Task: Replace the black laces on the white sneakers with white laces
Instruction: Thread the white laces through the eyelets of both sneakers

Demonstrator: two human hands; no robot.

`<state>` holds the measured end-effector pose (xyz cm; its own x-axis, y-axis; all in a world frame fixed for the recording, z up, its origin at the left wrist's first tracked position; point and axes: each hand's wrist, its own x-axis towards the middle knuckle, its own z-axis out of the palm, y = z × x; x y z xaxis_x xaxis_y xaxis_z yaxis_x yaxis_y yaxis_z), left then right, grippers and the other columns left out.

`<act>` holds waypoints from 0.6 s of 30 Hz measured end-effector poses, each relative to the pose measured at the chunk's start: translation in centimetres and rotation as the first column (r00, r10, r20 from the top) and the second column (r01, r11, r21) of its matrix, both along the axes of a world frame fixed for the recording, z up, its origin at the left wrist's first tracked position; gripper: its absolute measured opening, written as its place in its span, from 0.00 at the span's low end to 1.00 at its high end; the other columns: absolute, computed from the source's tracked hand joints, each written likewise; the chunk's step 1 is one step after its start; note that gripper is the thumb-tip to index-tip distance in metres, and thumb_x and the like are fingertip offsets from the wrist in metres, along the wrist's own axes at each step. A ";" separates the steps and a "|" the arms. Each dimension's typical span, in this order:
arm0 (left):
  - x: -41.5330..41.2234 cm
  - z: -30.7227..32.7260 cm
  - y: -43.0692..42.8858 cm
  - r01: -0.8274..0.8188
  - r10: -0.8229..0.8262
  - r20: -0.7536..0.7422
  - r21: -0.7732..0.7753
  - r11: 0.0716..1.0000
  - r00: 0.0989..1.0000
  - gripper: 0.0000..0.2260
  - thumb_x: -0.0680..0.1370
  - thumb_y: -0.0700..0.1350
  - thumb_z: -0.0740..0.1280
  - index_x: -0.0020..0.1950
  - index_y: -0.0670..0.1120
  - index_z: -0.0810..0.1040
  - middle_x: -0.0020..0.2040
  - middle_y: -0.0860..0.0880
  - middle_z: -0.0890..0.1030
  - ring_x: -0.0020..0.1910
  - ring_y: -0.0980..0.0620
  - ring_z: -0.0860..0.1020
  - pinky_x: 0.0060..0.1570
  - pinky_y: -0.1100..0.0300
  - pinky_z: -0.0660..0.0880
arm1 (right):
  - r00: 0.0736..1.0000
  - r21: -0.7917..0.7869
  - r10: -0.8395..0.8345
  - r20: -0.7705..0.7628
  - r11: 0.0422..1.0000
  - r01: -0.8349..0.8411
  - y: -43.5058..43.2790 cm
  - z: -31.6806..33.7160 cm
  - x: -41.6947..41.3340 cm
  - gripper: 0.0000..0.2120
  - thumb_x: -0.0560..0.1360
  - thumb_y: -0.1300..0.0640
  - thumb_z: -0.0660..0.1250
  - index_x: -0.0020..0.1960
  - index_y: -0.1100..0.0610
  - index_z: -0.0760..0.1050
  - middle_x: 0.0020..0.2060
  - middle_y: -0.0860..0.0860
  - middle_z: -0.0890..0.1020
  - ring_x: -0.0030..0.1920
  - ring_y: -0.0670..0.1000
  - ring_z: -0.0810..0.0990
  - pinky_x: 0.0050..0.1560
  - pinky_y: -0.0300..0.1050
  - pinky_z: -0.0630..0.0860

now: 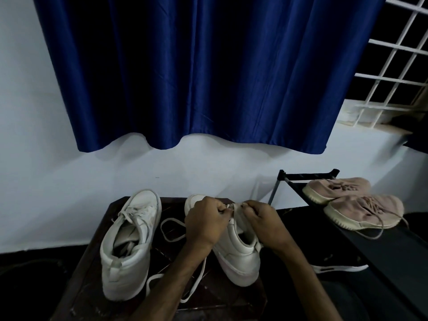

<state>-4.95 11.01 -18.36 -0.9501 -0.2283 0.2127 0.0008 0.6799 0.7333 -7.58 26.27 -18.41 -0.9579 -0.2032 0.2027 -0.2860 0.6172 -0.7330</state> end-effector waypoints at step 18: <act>-1.9 1.5 -3.6 0.289 -0.287 0.034 -0.121 0.950 0.957 0.06 0.73 0.54 0.73 0.44 0.53 0.86 0.45 0.54 0.82 0.48 0.54 0.79 0.50 0.55 0.75 | 0.977 -0.559 -0.047 0.209 0.814 0.158 -3.2 -1.3 4.7 0.14 0.81 0.54 0.62 0.47 0.59 0.83 0.40 0.55 0.86 0.42 0.52 0.85 0.40 0.48 0.82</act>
